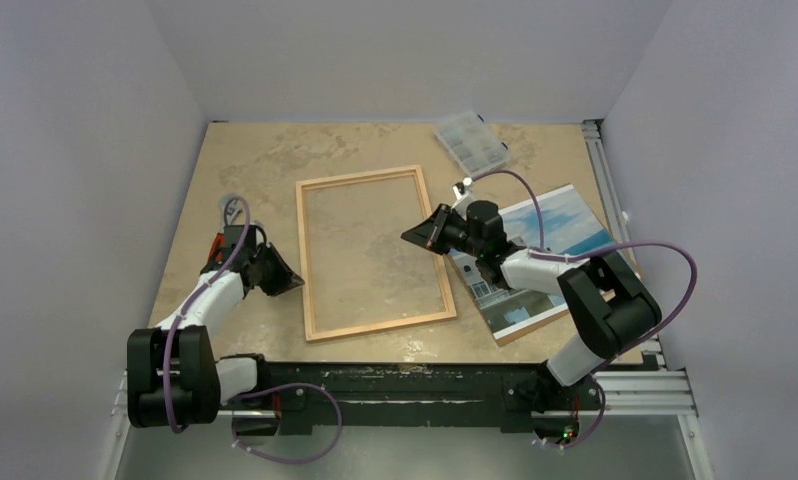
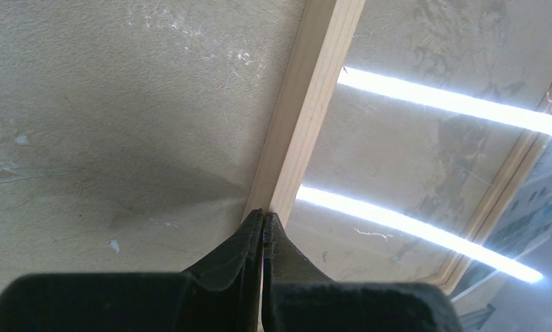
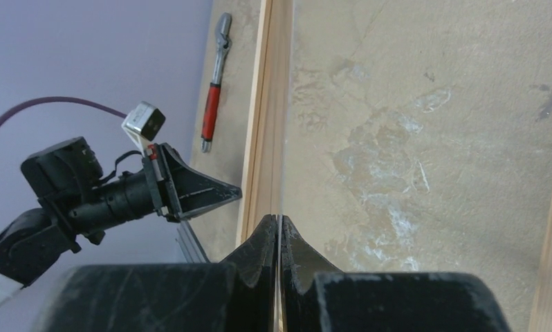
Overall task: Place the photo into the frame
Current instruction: Place the photo frame item in the photo frame.
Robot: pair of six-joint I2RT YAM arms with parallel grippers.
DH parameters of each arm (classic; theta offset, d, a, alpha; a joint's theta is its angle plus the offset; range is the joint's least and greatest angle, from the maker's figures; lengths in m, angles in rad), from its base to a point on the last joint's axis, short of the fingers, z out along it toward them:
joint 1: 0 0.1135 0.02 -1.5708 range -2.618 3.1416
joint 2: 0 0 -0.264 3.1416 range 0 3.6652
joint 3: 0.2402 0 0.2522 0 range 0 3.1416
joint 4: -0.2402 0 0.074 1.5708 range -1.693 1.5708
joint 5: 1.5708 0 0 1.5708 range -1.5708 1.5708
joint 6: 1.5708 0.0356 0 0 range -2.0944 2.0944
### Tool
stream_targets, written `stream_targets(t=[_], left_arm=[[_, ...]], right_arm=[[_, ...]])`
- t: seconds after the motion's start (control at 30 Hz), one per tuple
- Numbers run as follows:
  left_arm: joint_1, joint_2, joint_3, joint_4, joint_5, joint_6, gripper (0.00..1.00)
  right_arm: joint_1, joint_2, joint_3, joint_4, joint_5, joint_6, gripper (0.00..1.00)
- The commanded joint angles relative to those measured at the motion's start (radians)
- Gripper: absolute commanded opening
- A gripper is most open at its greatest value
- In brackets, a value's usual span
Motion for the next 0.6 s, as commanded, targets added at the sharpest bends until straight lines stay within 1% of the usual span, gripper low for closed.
stream_targets(t=[0.0, 0.23, 0.57], left_arm=[[-0.006, 0.023, 0.003, -0.017, -0.020, 0.031, 0.00], [-0.006, 0.024, 0.003, -0.018, -0.020, 0.031, 0.00], [-0.007, 0.023, 0.002, -0.020, -0.022, 0.031, 0.00]], right_arm=[[0.011, 0.009, 0.043, -0.052, -0.015, -0.084, 0.00], [0.010, 0.033, 0.055, -0.095, -0.023, -0.126, 0.16], [0.011, 0.064, 0.087, -0.140, -0.044, -0.146, 0.31]])
